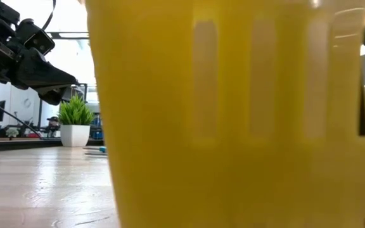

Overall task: Pick & Place Paint Supplies
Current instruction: Put the red scissors into the gray bin

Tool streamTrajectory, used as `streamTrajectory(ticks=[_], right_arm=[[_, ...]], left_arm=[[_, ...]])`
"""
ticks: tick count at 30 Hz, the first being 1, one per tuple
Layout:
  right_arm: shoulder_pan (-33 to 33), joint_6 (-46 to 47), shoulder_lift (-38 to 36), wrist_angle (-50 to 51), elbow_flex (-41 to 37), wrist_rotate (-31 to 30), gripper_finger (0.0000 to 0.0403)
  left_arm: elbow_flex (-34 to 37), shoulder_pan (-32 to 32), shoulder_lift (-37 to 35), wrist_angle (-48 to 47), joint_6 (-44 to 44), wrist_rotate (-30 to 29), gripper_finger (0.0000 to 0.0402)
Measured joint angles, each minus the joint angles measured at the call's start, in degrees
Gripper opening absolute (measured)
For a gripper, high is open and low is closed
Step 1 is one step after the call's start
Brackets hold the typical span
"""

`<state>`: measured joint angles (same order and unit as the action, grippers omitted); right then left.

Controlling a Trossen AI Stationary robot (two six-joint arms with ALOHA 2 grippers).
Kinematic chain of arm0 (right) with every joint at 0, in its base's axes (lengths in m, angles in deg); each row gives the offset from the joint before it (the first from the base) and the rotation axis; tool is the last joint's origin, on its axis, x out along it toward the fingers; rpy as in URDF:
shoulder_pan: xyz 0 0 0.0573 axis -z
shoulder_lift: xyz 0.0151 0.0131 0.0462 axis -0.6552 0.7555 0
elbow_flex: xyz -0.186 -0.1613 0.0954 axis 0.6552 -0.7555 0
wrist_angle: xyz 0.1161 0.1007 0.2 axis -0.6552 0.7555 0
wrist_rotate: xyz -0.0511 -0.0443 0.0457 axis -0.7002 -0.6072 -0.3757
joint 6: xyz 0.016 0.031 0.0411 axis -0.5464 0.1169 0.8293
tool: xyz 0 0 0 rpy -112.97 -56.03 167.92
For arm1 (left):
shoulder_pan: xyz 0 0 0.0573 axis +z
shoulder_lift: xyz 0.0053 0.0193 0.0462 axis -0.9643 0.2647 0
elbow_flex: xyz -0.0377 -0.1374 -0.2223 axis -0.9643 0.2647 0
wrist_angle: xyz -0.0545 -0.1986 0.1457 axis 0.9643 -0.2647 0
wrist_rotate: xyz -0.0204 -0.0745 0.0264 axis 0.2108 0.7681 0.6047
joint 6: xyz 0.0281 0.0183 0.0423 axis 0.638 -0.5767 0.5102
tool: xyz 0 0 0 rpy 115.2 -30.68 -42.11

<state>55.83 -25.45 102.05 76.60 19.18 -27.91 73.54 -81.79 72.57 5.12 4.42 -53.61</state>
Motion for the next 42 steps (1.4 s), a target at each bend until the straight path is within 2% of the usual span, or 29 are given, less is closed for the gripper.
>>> streamTrajectory(ticks=[3, 22, 27, 42], right_arm=[[-0.41, -0.95, 0.54, 0.01, 1.38, -1.51, 0.0064], [-0.59, -1.06, 0.03, 0.39, 1.31, 0.7, 0.0064], [-0.66, -0.62, -0.14, 0.64, 1.18, 3.5, 0.0064], [-0.63, -1.42, 1.15, 0.72, 0.06, 3.02, 0.0064]], left_arm=[[0.0, -0.02, 0.0, 0.01, 0.0, 0.02, 0.0], [0.0, -0.01, 0.0, 0.01, 0.0, 0.01, 0.0], [0.0, 0.0, 0.0, 0.01, 0.0, 0.02, 0.0], [0.0, -0.02, -0.01, 0.01, 0.0, 0.02, 0.0]])
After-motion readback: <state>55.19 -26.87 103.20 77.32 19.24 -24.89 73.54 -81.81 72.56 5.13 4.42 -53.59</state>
